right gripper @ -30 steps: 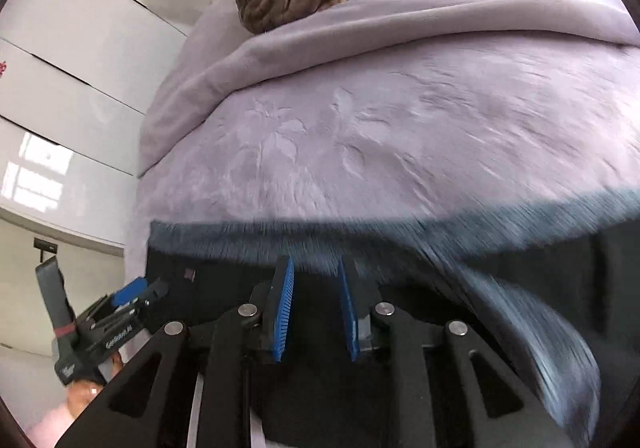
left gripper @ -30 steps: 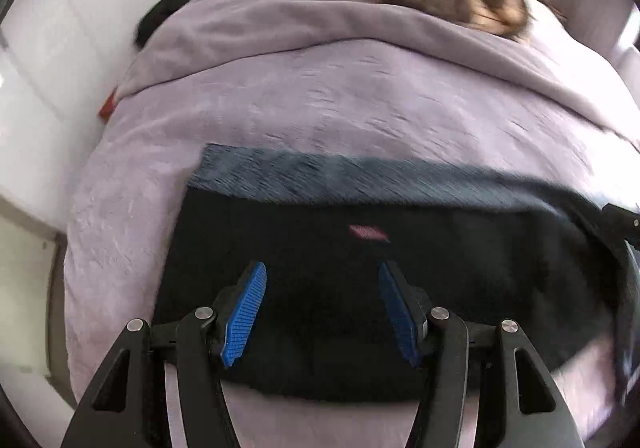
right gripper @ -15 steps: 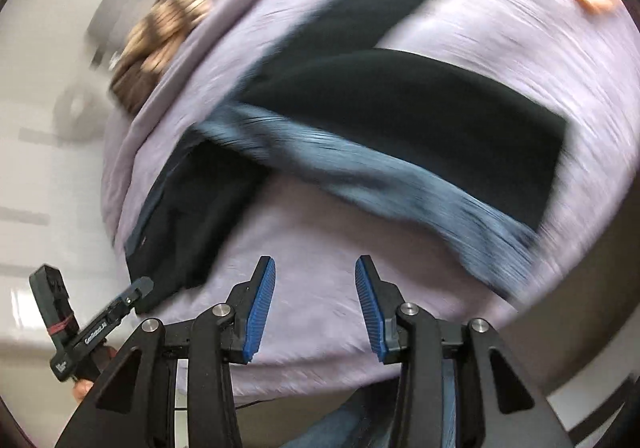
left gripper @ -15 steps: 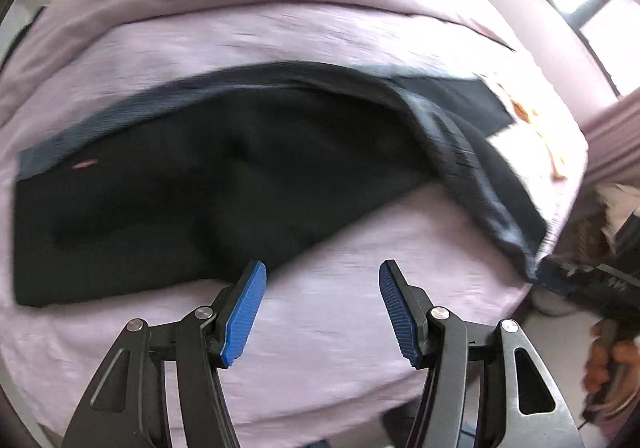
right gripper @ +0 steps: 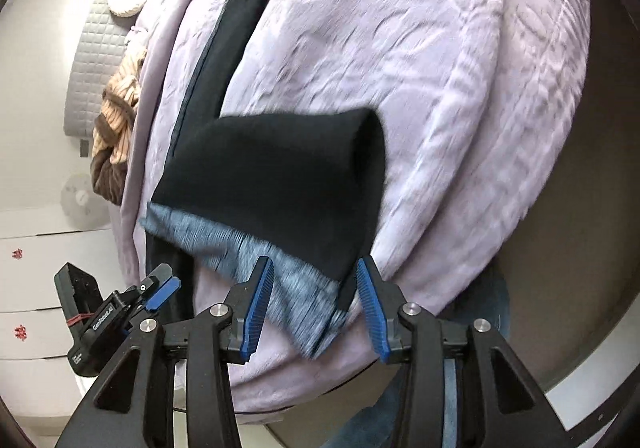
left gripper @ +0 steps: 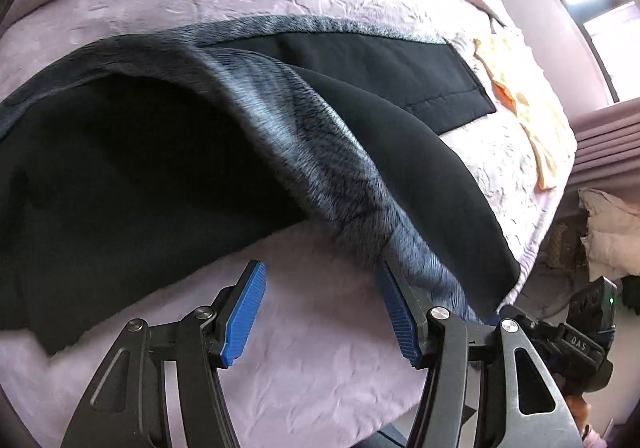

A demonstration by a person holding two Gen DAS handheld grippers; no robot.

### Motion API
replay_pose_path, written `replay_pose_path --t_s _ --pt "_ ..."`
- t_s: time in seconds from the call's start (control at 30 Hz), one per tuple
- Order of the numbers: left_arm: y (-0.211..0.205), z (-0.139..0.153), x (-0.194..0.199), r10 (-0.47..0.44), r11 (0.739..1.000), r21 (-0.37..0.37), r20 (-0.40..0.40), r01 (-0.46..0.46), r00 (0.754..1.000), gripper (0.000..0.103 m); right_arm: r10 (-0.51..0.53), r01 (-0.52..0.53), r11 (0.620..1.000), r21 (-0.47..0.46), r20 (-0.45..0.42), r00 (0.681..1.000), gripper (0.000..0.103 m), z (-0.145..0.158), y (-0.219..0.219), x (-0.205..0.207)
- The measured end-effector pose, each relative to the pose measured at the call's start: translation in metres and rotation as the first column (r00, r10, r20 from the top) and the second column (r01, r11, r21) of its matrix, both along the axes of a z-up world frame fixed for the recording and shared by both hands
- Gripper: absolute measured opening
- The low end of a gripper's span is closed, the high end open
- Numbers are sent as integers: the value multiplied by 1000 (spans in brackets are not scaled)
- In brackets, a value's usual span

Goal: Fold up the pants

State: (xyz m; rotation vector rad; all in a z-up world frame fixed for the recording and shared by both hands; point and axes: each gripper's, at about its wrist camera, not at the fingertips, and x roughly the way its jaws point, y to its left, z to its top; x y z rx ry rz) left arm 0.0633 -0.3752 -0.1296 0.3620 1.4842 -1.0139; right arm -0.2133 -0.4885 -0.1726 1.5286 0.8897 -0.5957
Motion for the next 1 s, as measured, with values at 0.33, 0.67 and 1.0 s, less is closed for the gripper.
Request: replay_pose_path --t_s 0.33,0.67,1.0 --pt "-34 -25 -13 -3 999 47 -71 6 998 58 50 -82 976 202 156 987 44 -49 -7 15" --pt "-69 28 -3 47 997 -53 -44 -49 998 39 28 -104 978 183 378 925 13 -2 -58 55" --pt "-109 74 50 212 973 -131 172 -191 962 72 70 -133 985 106 458 886 13 -5 -205 183"
